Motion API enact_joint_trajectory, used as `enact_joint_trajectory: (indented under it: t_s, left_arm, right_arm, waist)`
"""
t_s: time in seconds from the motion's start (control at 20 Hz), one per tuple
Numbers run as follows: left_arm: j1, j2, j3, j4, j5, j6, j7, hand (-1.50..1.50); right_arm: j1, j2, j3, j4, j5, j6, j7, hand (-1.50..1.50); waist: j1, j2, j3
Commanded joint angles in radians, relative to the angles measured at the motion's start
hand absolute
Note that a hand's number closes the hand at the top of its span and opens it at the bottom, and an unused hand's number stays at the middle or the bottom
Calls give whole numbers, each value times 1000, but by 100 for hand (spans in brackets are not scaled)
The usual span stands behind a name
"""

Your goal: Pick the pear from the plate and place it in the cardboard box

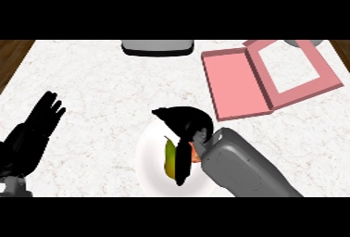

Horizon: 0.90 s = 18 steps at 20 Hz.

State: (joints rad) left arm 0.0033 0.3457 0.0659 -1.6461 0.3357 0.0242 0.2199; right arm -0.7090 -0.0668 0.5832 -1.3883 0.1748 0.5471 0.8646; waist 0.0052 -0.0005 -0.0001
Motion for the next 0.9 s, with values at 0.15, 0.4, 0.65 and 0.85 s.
enact_joint_trajectory:
  t_s: [0.15, 0.4, 0.65, 0.85]
  left_arm:
    - [-37, -3, 28, -22, -9, -17, 54, 0]
    - [-39, -62, -5, -9, -69, 18, 24, 0]
    - [-64, -17, 81, 78, -20, -74, 9, 0]
    - [-80, -17, 72, -3, -25, -50, 94, 0]
  right_arm:
    - [32, 37, -31, 23, 64, 83, 18, -150]
    - [-57, 65, -45, 149, 82, 61, 14, -150]
    - [9, 66, 17, 100, 103, 31, 37, -150]
    - [-8, 66, 4, 163, 130, 58, -1, -150]
  waist:
    - [-3, 0, 0]
    - [2, 1, 0]
    - [-1, 1, 0]
    - [1, 1, 0]
